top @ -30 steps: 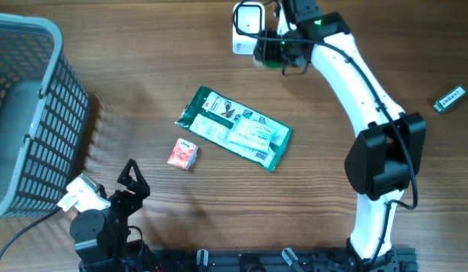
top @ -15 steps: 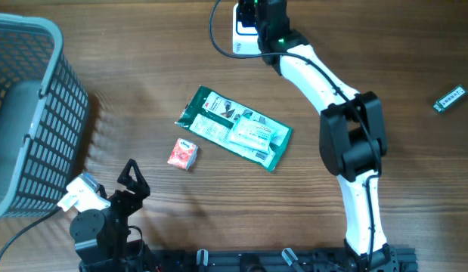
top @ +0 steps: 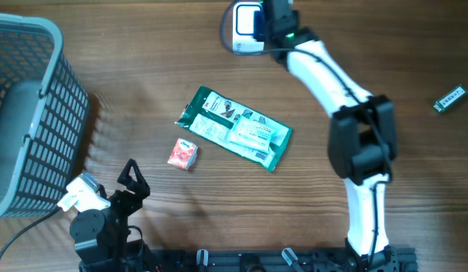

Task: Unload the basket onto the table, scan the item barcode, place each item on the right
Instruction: 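Set the jar down at the right edge beside the green box, then grasp the pale green bag off the wipes pack with the right gripper, then hold the pale green bag over the white scanner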

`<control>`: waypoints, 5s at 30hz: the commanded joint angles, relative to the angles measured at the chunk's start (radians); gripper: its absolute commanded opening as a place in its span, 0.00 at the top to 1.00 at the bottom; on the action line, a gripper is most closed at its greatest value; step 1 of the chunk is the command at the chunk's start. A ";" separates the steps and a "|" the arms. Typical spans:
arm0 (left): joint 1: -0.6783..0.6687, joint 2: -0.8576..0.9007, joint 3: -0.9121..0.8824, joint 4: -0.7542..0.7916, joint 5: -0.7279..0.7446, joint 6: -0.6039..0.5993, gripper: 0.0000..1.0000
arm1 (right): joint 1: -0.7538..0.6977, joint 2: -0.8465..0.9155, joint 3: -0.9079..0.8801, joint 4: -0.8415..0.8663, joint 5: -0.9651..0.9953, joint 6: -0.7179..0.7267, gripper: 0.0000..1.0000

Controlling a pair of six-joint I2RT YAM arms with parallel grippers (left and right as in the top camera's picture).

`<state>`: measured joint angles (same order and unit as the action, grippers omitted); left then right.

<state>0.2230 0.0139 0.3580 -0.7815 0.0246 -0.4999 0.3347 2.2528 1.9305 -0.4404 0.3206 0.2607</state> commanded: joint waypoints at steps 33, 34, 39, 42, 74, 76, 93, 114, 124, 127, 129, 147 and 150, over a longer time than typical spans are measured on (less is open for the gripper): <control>0.002 -0.005 -0.001 0.002 -0.007 -0.006 0.00 | -0.809 -0.105 0.355 -0.709 -0.451 0.213 0.00; 0.002 -0.005 -0.001 0.002 -0.007 -0.006 0.00 | -0.781 -0.132 0.355 -0.724 -0.476 0.211 0.00; 0.002 -0.006 -0.001 0.002 -0.007 -0.006 0.00 | -0.541 -0.166 0.351 -0.861 -0.528 0.176 0.01; 0.002 -0.005 -0.001 0.002 -0.007 -0.006 0.00 | -0.347 -0.165 0.331 -0.991 -0.521 0.157 0.00; 0.002 -0.006 -0.001 0.002 -0.007 -0.006 0.00 | 0.098 -0.808 -0.492 -0.778 -0.431 0.216 0.00; 0.002 -0.005 -0.001 0.002 -0.007 -0.006 0.00 | 0.074 -0.942 -0.732 -0.537 -0.635 0.201 0.00; 0.002 -0.005 -0.001 0.002 -0.007 -0.006 0.00 | 0.027 -0.587 -1.088 0.152 -0.902 0.373 0.00; 0.002 -0.006 -0.001 0.002 -0.007 -0.006 0.00 | -0.051 -0.502 -1.049 0.106 -0.986 0.459 0.96; 0.002 -0.006 -0.001 0.002 -0.007 -0.006 0.00 | -0.382 -0.747 -1.038 -0.542 -1.363 0.872 0.96; 0.002 -0.006 -0.001 0.002 -0.007 -0.006 0.00 | -0.384 -0.747 -1.038 -0.673 -1.403 0.908 0.96; 0.002 -0.006 -0.001 0.002 -0.007 -0.006 0.00 | -0.384 -0.747 -1.038 -0.749 -1.423 0.824 0.96; 0.002 -0.006 -0.001 0.002 -0.007 -0.006 0.00 | -0.384 -0.745 -1.038 -1.171 -1.448 0.857 0.96; 0.002 -0.005 -0.001 0.002 -0.007 -0.006 0.00 | -0.384 -0.745 -1.038 -1.171 -1.447 0.851 0.96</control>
<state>0.2230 0.0139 0.3580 -0.7815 0.0246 -0.4999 -0.0460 1.5181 0.8864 -1.6043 -1.0851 1.1259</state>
